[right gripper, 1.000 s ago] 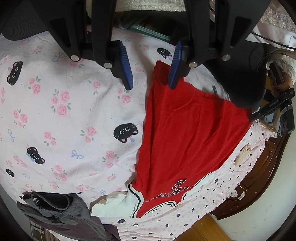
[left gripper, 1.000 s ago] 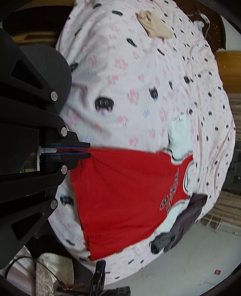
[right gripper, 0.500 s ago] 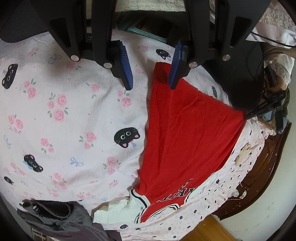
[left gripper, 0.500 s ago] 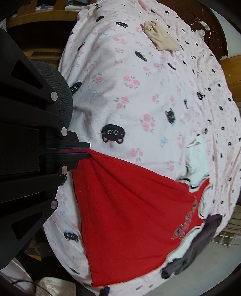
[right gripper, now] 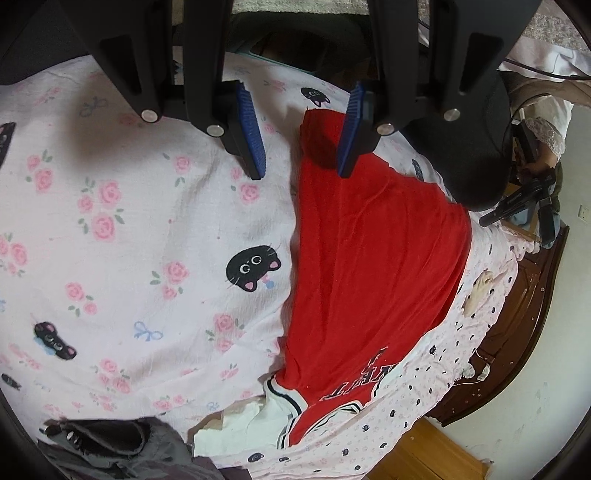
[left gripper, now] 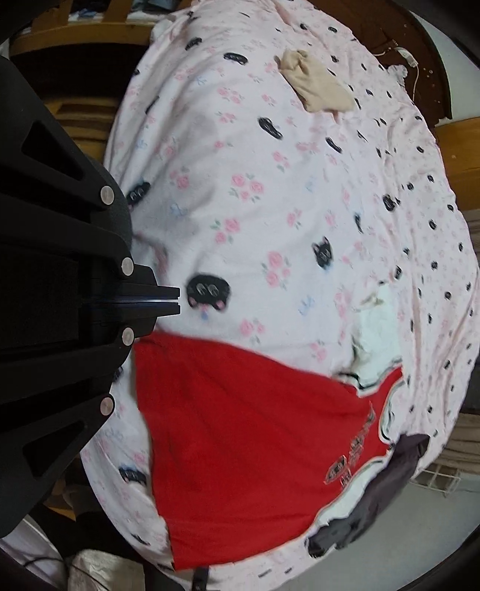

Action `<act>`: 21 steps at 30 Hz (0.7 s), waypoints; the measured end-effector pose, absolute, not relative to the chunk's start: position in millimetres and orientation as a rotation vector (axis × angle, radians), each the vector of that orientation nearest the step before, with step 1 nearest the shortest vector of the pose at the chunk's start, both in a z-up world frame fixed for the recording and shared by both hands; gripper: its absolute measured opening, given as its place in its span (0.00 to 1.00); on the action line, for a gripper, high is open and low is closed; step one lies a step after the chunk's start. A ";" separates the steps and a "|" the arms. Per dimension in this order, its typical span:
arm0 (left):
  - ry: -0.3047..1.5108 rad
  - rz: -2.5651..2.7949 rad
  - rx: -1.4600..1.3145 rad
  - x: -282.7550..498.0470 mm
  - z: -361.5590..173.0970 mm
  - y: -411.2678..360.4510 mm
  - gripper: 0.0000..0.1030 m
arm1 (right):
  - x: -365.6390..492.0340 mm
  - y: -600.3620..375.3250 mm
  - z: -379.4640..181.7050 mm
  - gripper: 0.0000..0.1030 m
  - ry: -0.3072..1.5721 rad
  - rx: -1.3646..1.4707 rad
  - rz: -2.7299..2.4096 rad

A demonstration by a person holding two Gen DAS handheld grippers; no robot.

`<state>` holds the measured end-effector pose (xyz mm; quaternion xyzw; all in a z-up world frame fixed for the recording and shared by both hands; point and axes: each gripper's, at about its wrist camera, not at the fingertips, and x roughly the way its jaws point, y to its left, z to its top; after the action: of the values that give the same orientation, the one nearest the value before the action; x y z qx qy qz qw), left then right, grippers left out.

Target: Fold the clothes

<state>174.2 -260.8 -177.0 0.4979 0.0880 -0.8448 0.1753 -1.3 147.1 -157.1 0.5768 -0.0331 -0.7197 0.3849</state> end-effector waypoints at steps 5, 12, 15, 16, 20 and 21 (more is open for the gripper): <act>0.244 -2.436 1.399 162.7 -169.8 -252.4 0.00 | -7.8 140.2 -170.3 0.41 -0.124 1.490 -1.797; 0.251 -2.448 1.417 158.6 -172.5 -247.2 0.01 | -11.6 145.1 -177.9 0.41 -0.211 1.498 -1.743; 0.258 -2.452 1.424 157.5 -174.8 -245.7 0.01 | -9.3 144.0 -179.3 0.41 -0.221 1.497 -1.720; 0.260 -2.455 1.426 157.0 -175.2 -245.0 0.01 | -8.2 142.2 -179.6 0.41 -0.224 1.499 -1.711; 0.271 -2.470 1.437 154.6 -176.3 -242.0 0.01 | -8.6 141.0 -181.7 0.38 -0.254 1.507 -1.689; 0.273 -2.475 1.437 153.9 -176.1 -241.3 0.01 | -9.5 141.8 -183.5 0.36 -0.278 1.513 -1.674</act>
<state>153.9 -241.3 -176.1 0.4954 0.0941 -0.8532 0.1329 -9.5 141.8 -183.5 0.6037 -0.1109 -0.6682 0.4205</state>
